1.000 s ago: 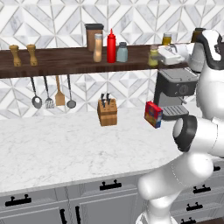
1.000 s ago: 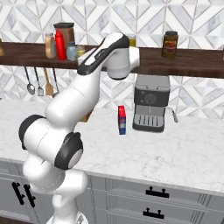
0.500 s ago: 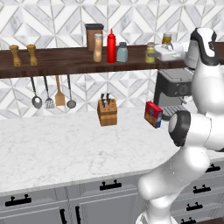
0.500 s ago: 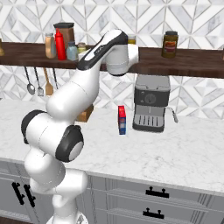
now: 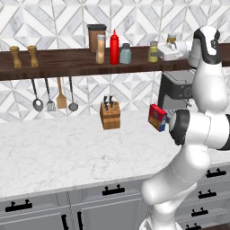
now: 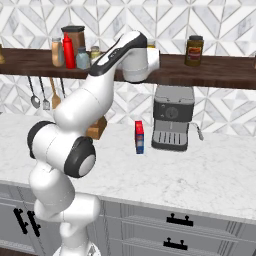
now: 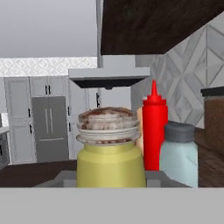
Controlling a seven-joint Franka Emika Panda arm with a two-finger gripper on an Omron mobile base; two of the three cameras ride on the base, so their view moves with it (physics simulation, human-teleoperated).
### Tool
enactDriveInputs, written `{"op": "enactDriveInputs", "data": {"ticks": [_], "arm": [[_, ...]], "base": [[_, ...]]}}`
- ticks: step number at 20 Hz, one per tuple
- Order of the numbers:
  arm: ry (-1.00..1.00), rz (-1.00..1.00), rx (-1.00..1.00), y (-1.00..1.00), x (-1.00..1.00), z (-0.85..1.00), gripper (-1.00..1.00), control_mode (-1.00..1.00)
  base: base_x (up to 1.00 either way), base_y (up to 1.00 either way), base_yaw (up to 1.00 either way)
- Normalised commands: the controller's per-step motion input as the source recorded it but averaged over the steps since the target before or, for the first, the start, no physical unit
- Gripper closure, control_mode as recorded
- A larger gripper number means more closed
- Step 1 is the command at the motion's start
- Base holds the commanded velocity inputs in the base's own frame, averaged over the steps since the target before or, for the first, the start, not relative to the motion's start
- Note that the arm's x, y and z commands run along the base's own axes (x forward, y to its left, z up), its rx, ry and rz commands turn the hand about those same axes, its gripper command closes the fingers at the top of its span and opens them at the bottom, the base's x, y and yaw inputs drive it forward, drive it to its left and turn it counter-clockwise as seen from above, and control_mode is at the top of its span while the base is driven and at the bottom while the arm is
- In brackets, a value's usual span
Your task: Put the shaker and condiment bottle from the counter next to their counterparts in the cabinet.
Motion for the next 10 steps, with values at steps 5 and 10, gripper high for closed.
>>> {"op": "enactDriveInputs", "data": {"ticks": [5,10], "arm": [[-0.13,-0.02,0.0,0.0,0.07,0.0,1.0,-1.0],[-0.02,-0.03,0.0,0.0,0.2,0.0,1.0,-1.0]], "base": [[0.0,0.0,0.0],[0.0,0.0,0.0]]}}
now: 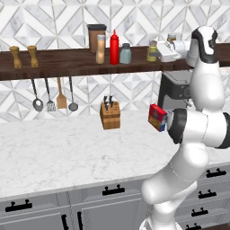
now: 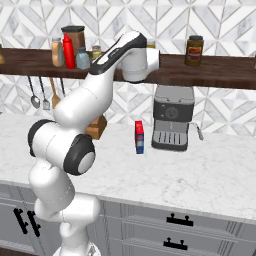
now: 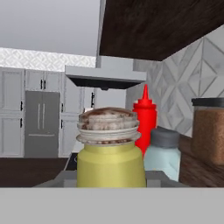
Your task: Put the shaker and condiment bottle from the counter next to their counterparts in the cabinet.
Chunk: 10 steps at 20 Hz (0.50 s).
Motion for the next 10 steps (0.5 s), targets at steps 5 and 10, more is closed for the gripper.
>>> {"op": "enactDriveInputs", "data": {"ticks": [5,10], "arm": [[0.0,-0.01,0.0,0.0,0.17,0.0,1.0,-1.0],[0.0,-0.01,0.0,0.01,0.11,0.0,1.0,-1.0]], "base": [[0.0,0.0,0.0],[0.0,0.0,0.0]]}}
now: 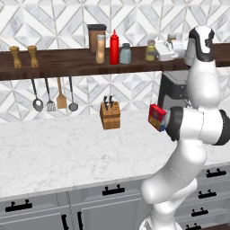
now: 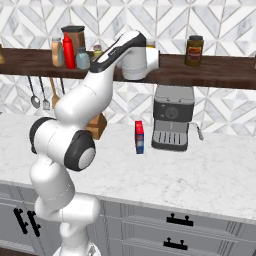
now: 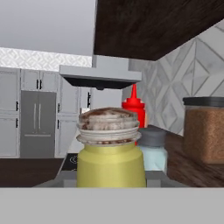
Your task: Put the shaker and condiment bottle from the counter next to their counterparts in the cabinet.
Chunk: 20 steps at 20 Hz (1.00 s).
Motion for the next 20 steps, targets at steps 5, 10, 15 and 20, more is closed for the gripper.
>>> {"op": "enactDriveInputs", "data": {"ticks": [5,10,15,20], "arm": [[0.0,0.0,0.0,0.06,0.09,0.0,1.0,-1.0],[0.03,0.0,0.0,0.18,0.07,-0.01,1.0,-1.0],[0.12,0.0,0.0,0.05,0.06,-0.28,1.0,-1.0],[0.05,0.0,0.0,0.0,0.08,-0.25,1.0,-1.0]], "base": [[0.0,0.0,0.0],[0.0,0.0,0.0],[0.0,0.0,0.0],[0.0,0.0,0.0]]}}
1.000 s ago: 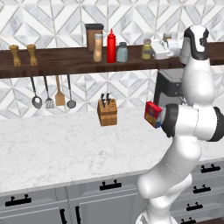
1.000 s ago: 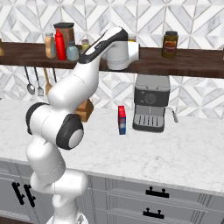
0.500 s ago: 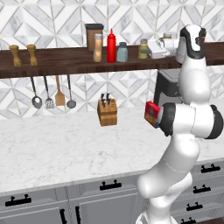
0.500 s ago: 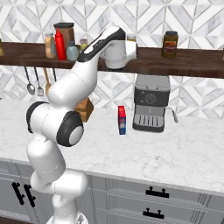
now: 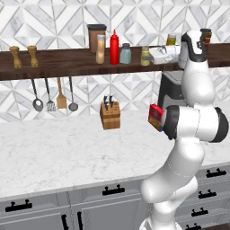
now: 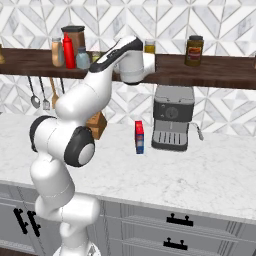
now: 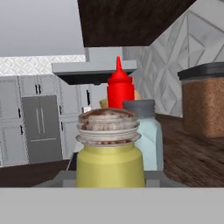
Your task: Put the shaker and condiment bottle from the counter next to their counterparts in the cabinet.
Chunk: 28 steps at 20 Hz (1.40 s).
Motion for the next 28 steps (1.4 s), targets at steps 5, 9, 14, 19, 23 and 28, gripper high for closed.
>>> {"op": "enactDriveInputs", "data": {"ticks": [5,9,14,19,23,28], "arm": [[0.03,0.0,0.0,0.01,0.17,-0.05,1.0,-1.0],[0.03,0.0,0.0,0.04,0.19,0.0,1.0,-1.0],[0.02,0.0,0.0,0.06,0.19,-0.08,1.0,-1.0],[0.03,0.0,0.0,0.05,0.23,-0.12,1.0,-1.0],[0.02,0.0,0.0,0.03,0.25,-0.15,1.0,-1.0],[0.0,0.0,0.0,0.01,0.18,-0.16,1.0,-1.0]], "base": [[0.0,0.0,0.0],[0.0,0.0,0.0],[0.0,0.0,0.0],[0.0,0.0,0.0],[0.0,0.0,0.0],[0.0,0.0,0.0]]}}
